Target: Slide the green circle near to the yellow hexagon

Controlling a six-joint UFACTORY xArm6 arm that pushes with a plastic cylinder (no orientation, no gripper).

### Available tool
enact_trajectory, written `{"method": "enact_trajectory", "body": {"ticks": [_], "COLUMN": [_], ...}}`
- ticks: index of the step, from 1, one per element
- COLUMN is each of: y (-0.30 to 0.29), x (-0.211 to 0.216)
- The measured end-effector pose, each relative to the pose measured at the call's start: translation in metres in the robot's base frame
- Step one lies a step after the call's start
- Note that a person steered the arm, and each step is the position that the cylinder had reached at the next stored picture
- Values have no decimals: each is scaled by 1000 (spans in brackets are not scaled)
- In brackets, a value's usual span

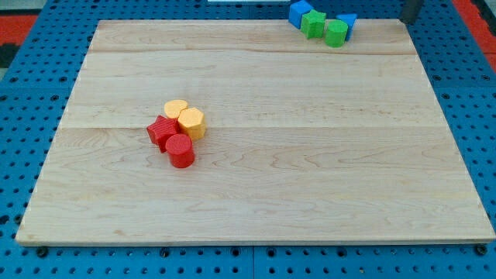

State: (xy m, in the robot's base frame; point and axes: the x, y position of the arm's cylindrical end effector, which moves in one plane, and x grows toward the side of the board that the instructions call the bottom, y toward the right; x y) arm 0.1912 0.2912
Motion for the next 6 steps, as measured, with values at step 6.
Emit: {"method": "enact_trajectory", "body": {"ticks": [6], "y": [-167], "x": [102]}}
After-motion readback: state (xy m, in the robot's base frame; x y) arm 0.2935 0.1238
